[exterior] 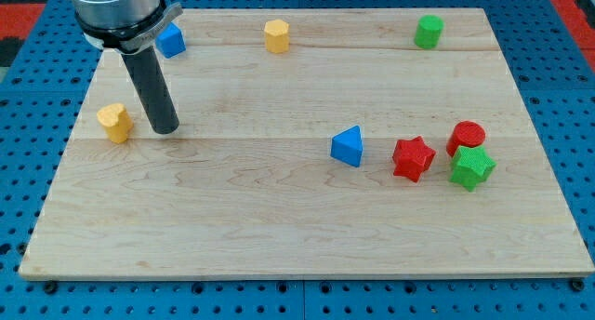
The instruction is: Place both the stars diagonal to each other
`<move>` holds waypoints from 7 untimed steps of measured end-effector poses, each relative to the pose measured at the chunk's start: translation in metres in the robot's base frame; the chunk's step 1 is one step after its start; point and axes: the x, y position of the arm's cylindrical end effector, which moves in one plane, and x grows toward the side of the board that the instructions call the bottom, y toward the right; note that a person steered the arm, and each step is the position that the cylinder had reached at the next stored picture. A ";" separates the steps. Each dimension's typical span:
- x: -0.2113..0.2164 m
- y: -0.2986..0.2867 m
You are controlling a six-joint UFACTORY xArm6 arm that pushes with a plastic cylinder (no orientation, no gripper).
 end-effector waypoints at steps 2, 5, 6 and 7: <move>-0.020 0.044; -0.029 0.260; -0.029 0.261; -0.029 0.261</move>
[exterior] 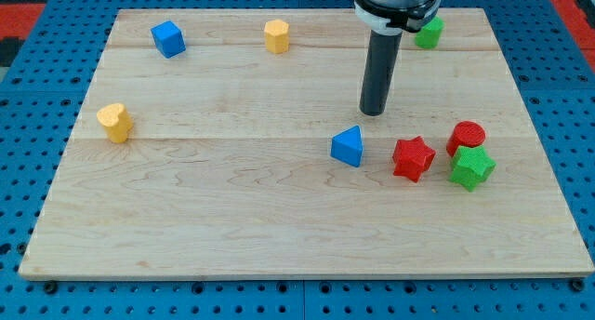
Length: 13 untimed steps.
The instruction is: Place both the stars diagonal to each other
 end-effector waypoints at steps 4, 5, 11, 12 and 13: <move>0.084 0.136; 0.128 0.136; 0.073 0.097; 0.054 0.097; 0.060 0.097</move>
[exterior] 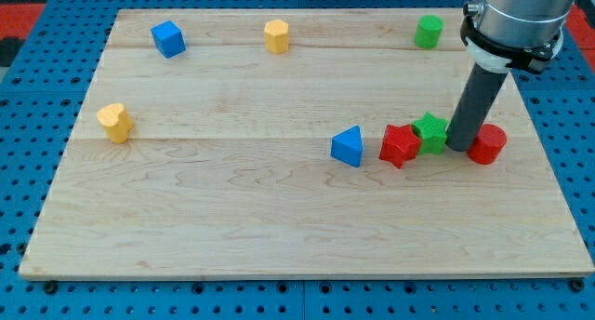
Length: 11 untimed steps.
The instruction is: Place both the stars diagonal to each other
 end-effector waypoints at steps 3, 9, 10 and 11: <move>-0.019 -0.076; -0.070 -0.091; -0.070 -0.141; -0.047 -0.138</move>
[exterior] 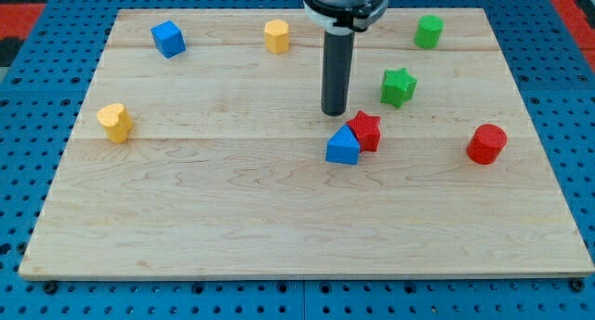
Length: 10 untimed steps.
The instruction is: Place both the stars diagonal to each other
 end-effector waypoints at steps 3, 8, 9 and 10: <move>0.102 0.097; 0.131 0.184; 0.131 0.197; 0.123 0.250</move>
